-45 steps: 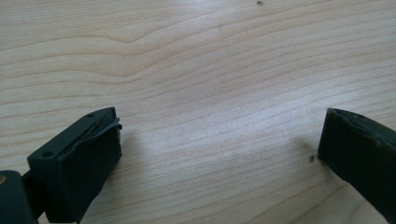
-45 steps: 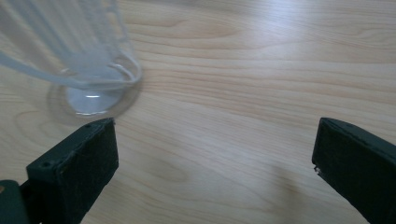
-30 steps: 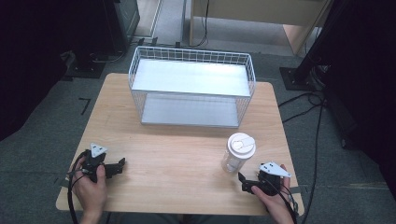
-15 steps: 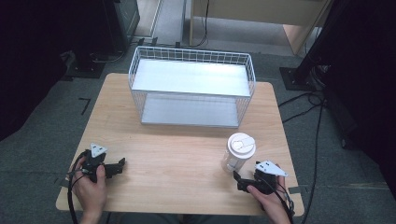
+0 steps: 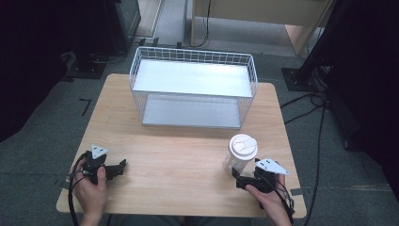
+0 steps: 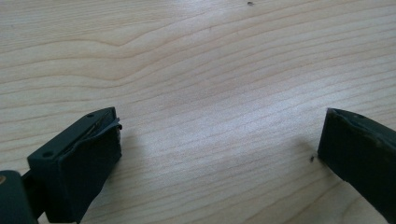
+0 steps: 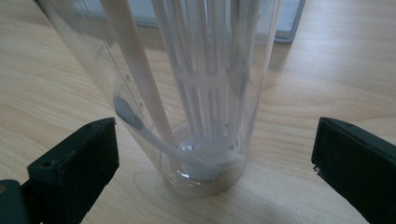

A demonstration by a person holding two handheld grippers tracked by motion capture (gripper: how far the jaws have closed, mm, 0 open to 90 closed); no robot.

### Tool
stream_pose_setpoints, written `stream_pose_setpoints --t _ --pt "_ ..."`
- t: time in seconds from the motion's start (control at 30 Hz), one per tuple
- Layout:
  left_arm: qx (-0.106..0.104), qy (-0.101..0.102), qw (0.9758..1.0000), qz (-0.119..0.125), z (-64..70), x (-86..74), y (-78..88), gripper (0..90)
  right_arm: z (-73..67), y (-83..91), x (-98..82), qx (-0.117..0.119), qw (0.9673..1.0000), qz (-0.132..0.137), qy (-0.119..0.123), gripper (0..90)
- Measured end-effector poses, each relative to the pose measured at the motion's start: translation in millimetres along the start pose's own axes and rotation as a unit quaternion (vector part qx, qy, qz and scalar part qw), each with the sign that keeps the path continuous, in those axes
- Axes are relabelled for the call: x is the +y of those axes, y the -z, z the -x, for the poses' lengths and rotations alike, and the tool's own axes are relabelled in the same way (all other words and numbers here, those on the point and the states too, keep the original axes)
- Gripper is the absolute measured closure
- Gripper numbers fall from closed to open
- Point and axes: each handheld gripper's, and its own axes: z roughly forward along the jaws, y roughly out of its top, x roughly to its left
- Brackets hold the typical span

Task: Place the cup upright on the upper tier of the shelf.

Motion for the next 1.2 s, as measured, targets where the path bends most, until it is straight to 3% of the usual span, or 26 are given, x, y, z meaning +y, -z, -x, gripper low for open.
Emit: stream_pose_setpoints --t 0.67,1.2 --pt "0.0 -0.002 1.0 -0.002 -0.2 0.0 0.2 0.0 -18.5 -5.1 26.9 -0.006 0.9982 0.059 0.005 13.0" --pt "0.0 0.001 1.0 0.0 0.1 0.0 0.0 0.0 -25.4 -7.0 36.7 -0.016 0.9949 0.1 -0.001 13.3"
